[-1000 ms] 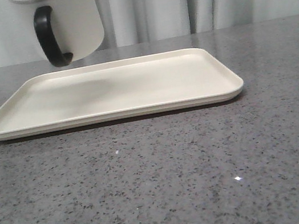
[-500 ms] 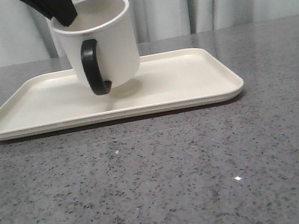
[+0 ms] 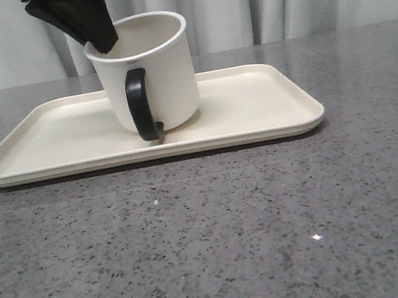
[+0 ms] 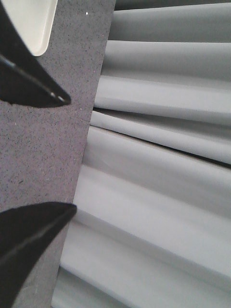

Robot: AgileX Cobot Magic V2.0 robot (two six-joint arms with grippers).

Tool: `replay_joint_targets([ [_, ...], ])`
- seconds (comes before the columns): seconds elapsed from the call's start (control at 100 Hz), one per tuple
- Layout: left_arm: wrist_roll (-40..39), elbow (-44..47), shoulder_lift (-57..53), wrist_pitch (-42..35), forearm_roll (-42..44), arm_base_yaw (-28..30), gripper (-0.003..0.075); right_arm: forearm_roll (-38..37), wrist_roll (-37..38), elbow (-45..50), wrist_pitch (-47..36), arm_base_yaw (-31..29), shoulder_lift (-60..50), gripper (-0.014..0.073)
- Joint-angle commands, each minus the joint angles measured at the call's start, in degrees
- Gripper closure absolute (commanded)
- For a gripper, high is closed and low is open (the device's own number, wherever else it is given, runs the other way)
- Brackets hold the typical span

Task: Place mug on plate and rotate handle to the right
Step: 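Lower the mug onto the tray and open the left gripper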

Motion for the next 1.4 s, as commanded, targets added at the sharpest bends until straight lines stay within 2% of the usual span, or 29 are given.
replay_joint_targets([
  [0.0,-0.54,-2.07,-2.69,-2.73,-1.27,-0.41,0.0741,-0.93,-0.34,-1.71,-4.05,0.04,0.3,0.0155],
  [0.66,-0.3,-2.07,-2.69,-1.66,-0.46,-0.41,0.0733,-1.35,-0.34,-1.71,-4.06,0.04,0.3,0.0155],
  [1.0,-0.27,-2.07,-2.69,-1.09,-0.46,-0.41,0.052,-1.35,-0.34,-1.71,-4.06,0.04,0.3,0.0155],
  [1.17,-0.27,-2.07,-2.69,-1.09,-0.68,-0.41,0.0487,-1.34,-0.34,-1.71,-4.0,0.04,0.3,0.0155],
  [1.39,-0.27,-2.07,-2.69,-1.09,-0.68,-0.41,0.0488,-1.34,-0.34,-1.71,-3.95,0.04,0.3,0.0155],
])
